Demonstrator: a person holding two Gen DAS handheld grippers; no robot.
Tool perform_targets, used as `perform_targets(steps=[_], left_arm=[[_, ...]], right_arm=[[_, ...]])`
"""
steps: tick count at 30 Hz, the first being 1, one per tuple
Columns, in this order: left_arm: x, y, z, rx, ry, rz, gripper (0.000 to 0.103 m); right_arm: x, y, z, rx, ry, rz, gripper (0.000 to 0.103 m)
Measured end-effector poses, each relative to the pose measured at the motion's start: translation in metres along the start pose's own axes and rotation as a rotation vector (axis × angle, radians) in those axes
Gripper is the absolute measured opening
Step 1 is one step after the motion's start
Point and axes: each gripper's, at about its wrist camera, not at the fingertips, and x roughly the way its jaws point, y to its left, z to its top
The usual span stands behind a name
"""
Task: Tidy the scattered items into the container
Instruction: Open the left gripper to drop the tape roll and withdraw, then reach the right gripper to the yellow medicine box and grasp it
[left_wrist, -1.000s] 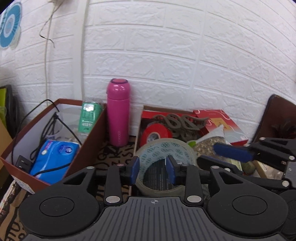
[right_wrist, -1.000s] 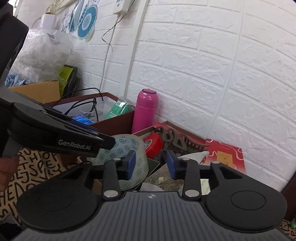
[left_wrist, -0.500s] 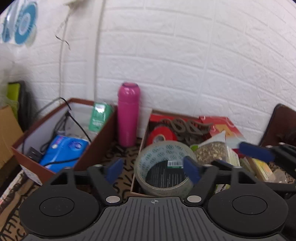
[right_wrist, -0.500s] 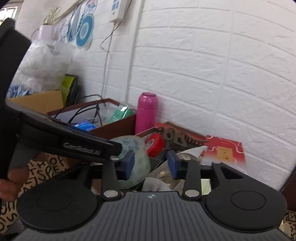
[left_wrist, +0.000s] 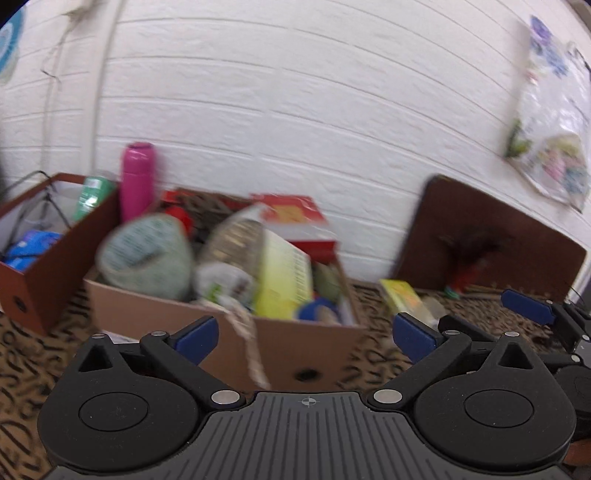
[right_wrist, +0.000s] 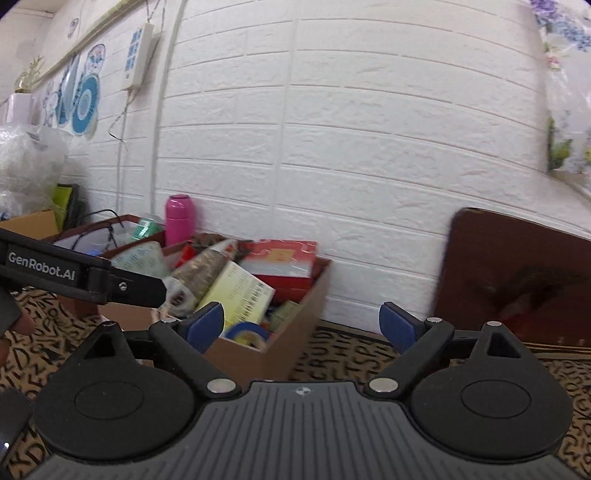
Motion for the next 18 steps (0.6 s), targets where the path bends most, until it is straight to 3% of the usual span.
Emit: perform_targets(steps=[5,10,18], left_arm=[[0.029,-0.058,-0.022,0.060,0.071,-0.086,0.103],[0.063,-0.102,-0.026,0.128,0.103,-0.098,0.103],[0.128,-0.144,-0.009,0.170,0.103,-0.092,0.100]], right_arm=[[-0.016,-0.054,-0.030,0.053,0.054,-0.107,0.092],[-0.013,-0.093,-0.055,0.114,0.094,-0.153,0.088],[0.024,-0.139,-0.078,0.207,0.163,-0.189,0.065]])
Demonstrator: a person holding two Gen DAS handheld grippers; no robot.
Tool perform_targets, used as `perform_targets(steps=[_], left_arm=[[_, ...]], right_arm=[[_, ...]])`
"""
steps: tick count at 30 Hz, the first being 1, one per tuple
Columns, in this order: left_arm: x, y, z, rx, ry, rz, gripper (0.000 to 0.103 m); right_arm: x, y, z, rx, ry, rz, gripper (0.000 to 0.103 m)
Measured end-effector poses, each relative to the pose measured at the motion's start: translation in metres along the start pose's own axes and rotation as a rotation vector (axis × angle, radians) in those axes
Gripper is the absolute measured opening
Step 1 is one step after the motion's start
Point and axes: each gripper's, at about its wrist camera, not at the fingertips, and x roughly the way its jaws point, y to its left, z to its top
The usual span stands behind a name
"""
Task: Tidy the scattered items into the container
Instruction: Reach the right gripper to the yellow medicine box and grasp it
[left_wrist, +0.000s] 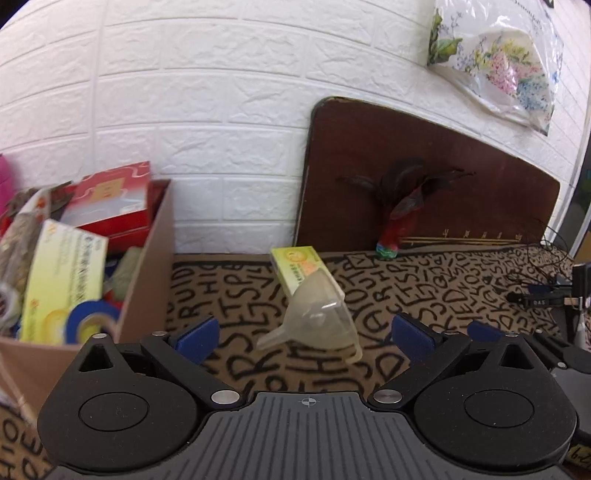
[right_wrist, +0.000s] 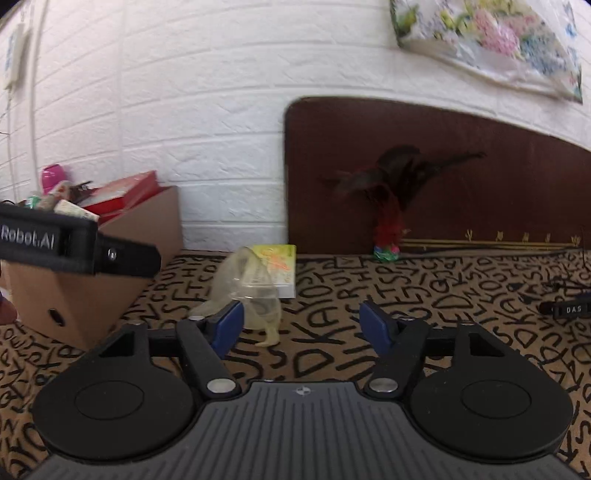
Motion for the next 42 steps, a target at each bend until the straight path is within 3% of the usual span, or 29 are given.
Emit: perform_targets(steps=[7,10,14,17,21,23,25,28,32,35,42], left_arm=[[0.050,-0.013,-0.006,0.022,0.097,-0.057,0.079],[0.062,-0.010,-0.016,0.038,0.111,-0.035,0.069],[0.075,0.002,-0.019,0.013,0.106,0.019,0.070],[0.082,0.012,-0.018,0.002,0.096,0.065,0.070],[0.085,0.026,-0.017,-0.037,0.073,0.110,0.073],[0.085,0.032,-0.017,-0.052,0.059,0.128,0.078],[0.087,0.034,-0.019,-0.036,0.030,0.179,0.079],[0.094,0.037,-0.019,-0.076,0.013,0.192,0.079],[0.110,0.040,-0.018,-0.101,0.001,0.277,0.067],[0.129,0.051,-0.017,-0.156,0.018,0.318,0.060],[0.129,0.055,-0.032,-0.186,-0.047,0.330,0.059]], right_arm=[[0.054,-0.018,-0.008,0.014,0.082,-0.006,0.058],[0.079,-0.019,-0.011,0.012,0.121,0.007,0.054],[0.107,-0.009,-0.016,0.000,0.161,0.054,0.049],[0.118,0.008,-0.015,-0.041,0.152,0.087,0.049],[0.130,0.028,-0.009,-0.066,0.148,0.206,0.048],[0.131,0.035,-0.007,-0.095,0.131,0.199,0.047],[0.129,0.033,-0.004,-0.079,0.101,0.151,0.047],[0.132,0.027,0.001,-0.077,0.088,0.092,0.051],[0.140,0.027,0.003,-0.093,0.093,0.067,0.051],[0.142,0.022,0.005,-0.064,0.071,0.039,0.058],[0.161,0.029,0.029,-0.080,0.007,0.089,0.071]])
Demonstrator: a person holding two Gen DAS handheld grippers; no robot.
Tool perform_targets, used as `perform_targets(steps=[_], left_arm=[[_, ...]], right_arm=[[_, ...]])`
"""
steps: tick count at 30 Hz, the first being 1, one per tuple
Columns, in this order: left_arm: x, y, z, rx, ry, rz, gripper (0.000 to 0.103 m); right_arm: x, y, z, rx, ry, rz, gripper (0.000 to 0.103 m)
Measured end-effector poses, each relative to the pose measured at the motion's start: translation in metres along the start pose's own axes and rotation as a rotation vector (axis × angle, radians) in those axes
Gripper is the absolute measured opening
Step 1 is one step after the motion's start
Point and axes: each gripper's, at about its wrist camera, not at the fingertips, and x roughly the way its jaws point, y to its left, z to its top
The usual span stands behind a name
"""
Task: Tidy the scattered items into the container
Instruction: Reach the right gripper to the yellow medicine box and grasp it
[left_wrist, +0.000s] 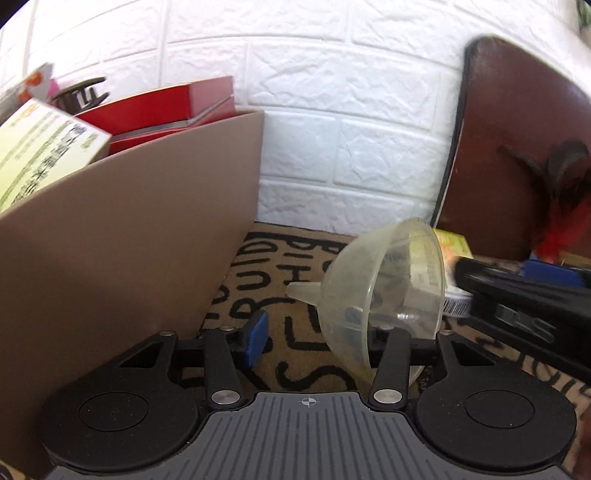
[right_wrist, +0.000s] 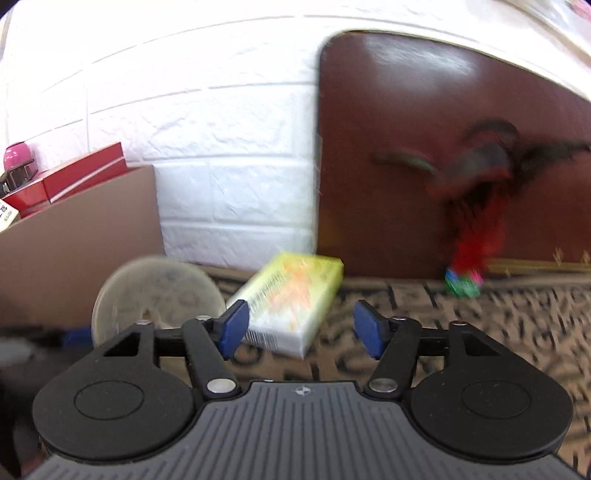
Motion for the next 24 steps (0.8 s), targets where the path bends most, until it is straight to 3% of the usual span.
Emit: perform_targets(steps=[3,4,5,8,11,13,21,24], left_arm=[[-0.003,0.001,-0.001,-0.003,-0.009,-0.008,0.058],[-0.003,0.001,-0.001,-0.003,-0.010,-0.013,0.059],[-0.002,0.001,-0.001,-0.003,-0.007,-0.020,0.059],[0.000,0.002,0.000,-0.005,0.017,-0.033,0.062],[0.001,0.002,-0.001,0.000,0.021,-0.041,0.063],[0.000,0.003,-0.001,-0.011,0.016,-0.056,0.064],[-0.005,0.005,-0.001,-0.007,0.028,-0.076,0.064],[-0.021,0.008,-0.007,0.014,0.052,-0.130,0.069]], right_arm=[[0.027,0.002,0.007,0.033,0.035,0.068,0.073],[0.037,0.003,0.008,0.041,0.057,0.089,0.077],[0.046,0.006,0.008,0.030,0.078,0.094,0.087],[0.057,0.018,0.006,-0.055,0.092,0.034,0.093],[0.059,0.010,0.000,-0.028,0.145,-0.035,0.091],[0.053,-0.003,-0.004,0.030,0.151,-0.022,0.070],[0.008,-0.021,-0.026,0.034,0.171,-0.038,0.070],[-0.024,-0.017,-0.040,0.031,0.185,-0.034,0.070]])
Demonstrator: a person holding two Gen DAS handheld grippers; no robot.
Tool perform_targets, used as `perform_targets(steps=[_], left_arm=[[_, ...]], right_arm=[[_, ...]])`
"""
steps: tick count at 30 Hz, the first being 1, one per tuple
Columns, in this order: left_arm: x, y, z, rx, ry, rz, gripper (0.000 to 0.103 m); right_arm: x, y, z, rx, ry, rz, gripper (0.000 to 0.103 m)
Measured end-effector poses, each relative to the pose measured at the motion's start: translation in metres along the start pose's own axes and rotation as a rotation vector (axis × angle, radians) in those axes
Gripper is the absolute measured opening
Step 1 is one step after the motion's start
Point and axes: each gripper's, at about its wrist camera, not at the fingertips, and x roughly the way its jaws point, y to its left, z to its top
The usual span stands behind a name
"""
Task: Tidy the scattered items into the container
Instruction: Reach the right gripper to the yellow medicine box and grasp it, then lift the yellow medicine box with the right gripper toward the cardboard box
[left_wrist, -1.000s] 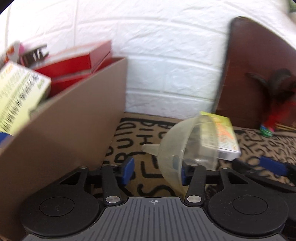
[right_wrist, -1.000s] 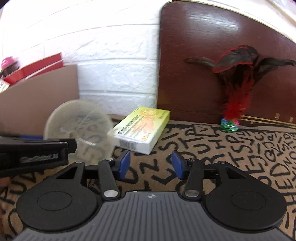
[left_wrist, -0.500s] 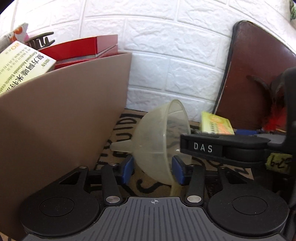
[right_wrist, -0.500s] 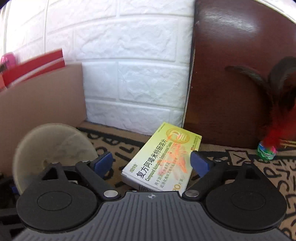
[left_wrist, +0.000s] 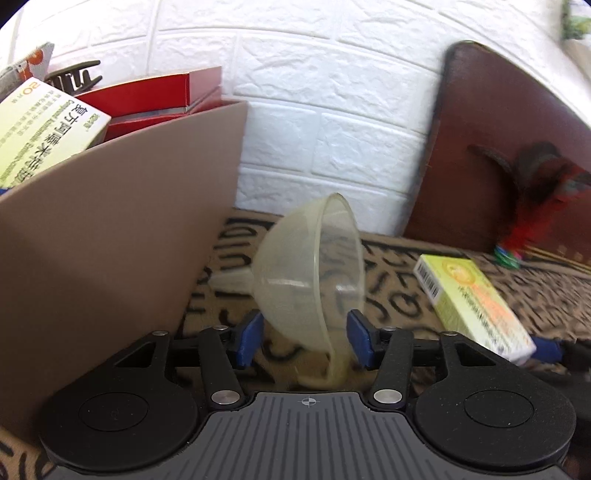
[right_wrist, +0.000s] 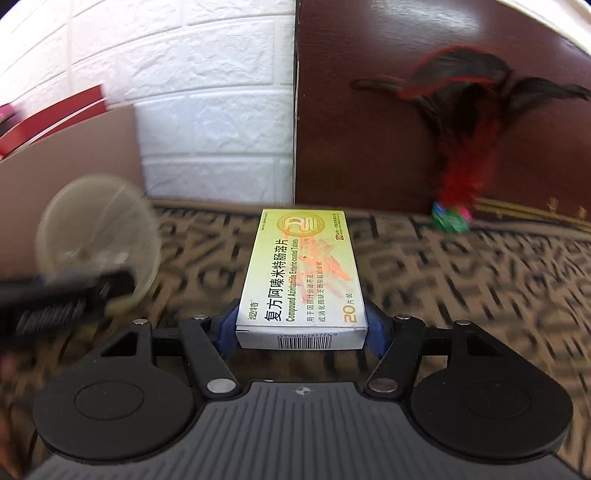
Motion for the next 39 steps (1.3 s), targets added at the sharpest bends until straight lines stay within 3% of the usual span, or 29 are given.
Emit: perform_targets(steps=[5,13,18,21,23,28,29,30,33,35,39], left_arm=[[-0.044,-0.001,-0.025,0.018,0.048,-0.070,0.080],[-0.104,0.017,-0.052,-0.080,0.183,-0.257,0.093],[-0.121,0.010,-0.065,-0.019,0.240,-0.324,0.096],[-0.122,0.006,-0.068,0.026,0.259,-0.349,0.091],[-0.124,0.004,-0.069,0.047,0.273,-0.362,0.083],[-0.127,0.009,-0.073,0.012,0.287,-0.391,0.087],[-0.129,0.010,-0.073,0.016,0.287,-0.391,0.086],[-0.131,0.009,-0.074,0.024,0.288,-0.392,0.085],[-0.140,0.008,-0.079,0.071,0.271,-0.360,0.068],[-0.146,0.013,-0.081,0.049,0.269,-0.358,0.059],[-0.159,0.028,-0.076,-0.024,0.271,-0.360,0.055]], right_arm=[[-0.047,0.023,-0.037,-0.012,0.018,0.038,0.070],[-0.123,0.063,-0.088,-0.080,0.050,0.152,0.070],[-0.151,0.080,-0.103,-0.128,0.063,0.220,0.074],[-0.157,0.083,-0.104,-0.100,0.077,0.195,0.078],[-0.159,0.084,-0.103,-0.086,0.079,0.184,0.078],[-0.156,0.086,-0.105,-0.085,0.084,0.171,0.077],[-0.155,0.087,-0.105,-0.087,0.084,0.166,0.071],[-0.156,0.089,-0.105,-0.094,0.084,0.165,0.071],[-0.162,0.095,-0.106,-0.108,0.097,0.157,0.070],[-0.166,0.094,-0.107,-0.080,0.103,0.160,0.070],[-0.181,0.100,-0.105,-0.068,0.089,0.173,0.070]])
